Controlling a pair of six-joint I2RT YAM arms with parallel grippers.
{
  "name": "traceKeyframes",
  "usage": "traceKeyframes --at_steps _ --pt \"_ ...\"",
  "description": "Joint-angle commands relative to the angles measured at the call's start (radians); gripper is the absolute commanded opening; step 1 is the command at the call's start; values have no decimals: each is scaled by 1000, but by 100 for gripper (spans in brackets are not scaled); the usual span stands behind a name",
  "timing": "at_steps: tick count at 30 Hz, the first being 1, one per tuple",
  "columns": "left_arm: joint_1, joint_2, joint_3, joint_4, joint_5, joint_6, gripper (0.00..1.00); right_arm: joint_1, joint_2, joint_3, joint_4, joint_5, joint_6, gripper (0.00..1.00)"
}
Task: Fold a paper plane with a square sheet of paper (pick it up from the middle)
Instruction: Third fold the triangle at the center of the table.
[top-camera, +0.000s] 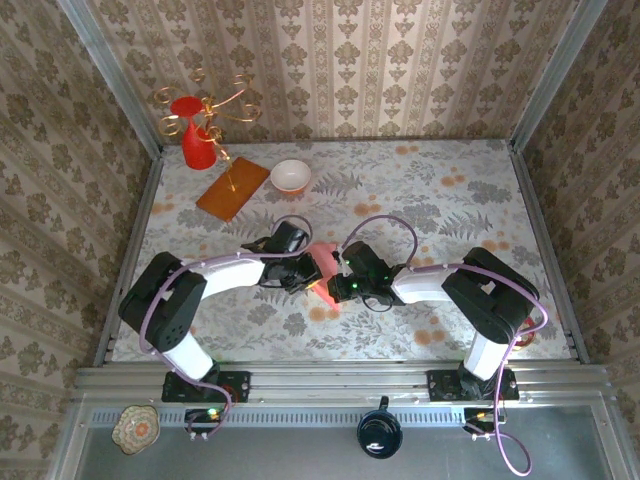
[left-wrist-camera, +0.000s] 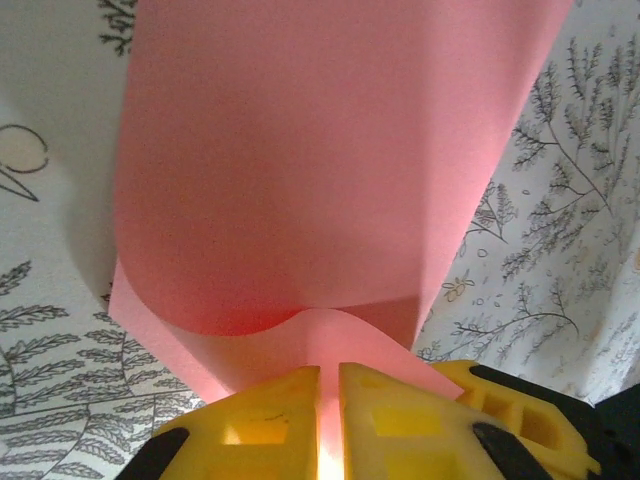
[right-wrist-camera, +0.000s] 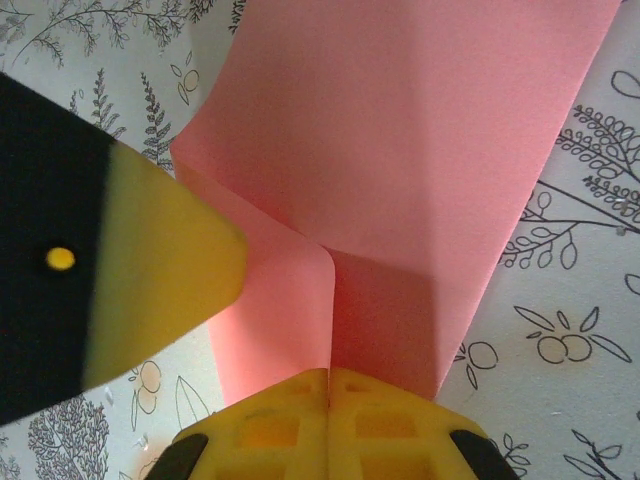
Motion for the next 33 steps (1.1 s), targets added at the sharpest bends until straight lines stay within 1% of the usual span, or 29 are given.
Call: traceKeyframes --at_steps 1,14,28,30,33 --pt "-10 5 12 13 -20 -36 14 -1 29 15 -57 -14 13 0" --pt "-14 -5 -44 4 -50 -76 14 0 33 16 -72 2 15 0" --pt "-14 21 -70 -3 -68 -75 13 -1 33 18 -82 6 25 1" --pt "-13 26 -77 -3 -73 -73 13 -2 22 20 -88 7 28 6" --pt "-4 34 -87 1 -78 -69 12 -5 -15 36 -127 25 45 19"
